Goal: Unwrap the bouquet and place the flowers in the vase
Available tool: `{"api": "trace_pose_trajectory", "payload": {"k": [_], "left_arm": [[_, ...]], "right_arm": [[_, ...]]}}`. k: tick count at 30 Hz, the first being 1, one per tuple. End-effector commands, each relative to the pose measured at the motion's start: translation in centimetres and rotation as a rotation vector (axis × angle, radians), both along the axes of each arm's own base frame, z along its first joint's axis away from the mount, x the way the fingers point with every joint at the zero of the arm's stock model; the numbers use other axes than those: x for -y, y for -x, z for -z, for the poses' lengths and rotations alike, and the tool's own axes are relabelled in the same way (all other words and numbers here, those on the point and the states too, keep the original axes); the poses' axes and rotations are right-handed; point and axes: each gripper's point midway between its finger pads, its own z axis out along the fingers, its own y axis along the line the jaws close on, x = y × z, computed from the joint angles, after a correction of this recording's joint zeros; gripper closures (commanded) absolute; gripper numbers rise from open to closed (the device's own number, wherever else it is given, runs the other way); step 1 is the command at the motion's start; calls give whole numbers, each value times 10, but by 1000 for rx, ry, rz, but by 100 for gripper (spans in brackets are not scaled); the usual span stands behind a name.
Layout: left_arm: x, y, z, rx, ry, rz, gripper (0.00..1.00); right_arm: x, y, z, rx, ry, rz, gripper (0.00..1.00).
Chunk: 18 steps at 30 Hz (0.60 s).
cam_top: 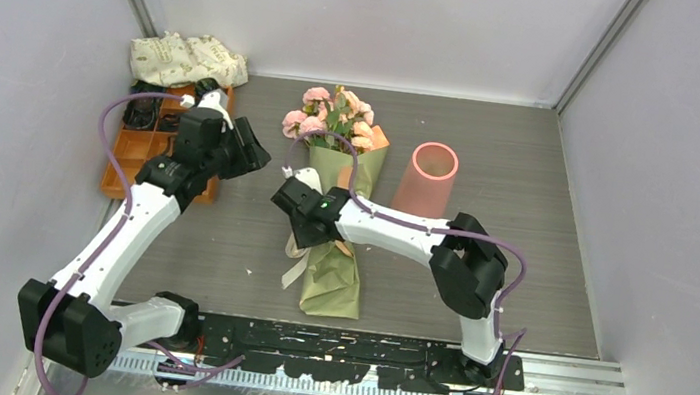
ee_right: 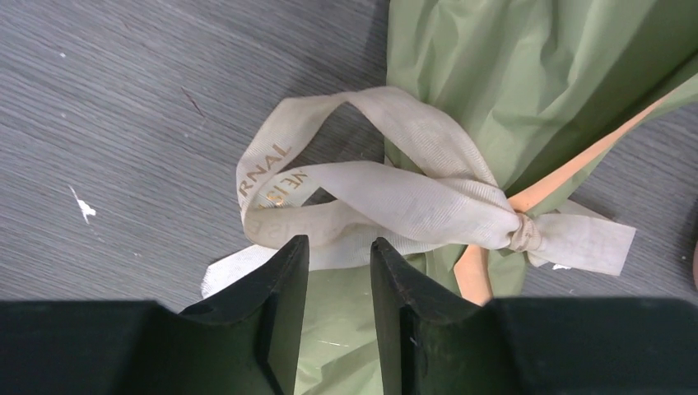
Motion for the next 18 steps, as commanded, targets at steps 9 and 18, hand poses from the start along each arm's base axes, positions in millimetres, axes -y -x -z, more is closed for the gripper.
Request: {"api": "trace_pose_trajectory", "payload": {"k": [9,18], "left_arm": [[5,-3,-15,53,15,31,43],[8,-2,-9,38,29,37,43]], "right_arm": [[-7,-14,-18,57,-37,45,62],[6,-6,0,36,-4,58,55]]}}
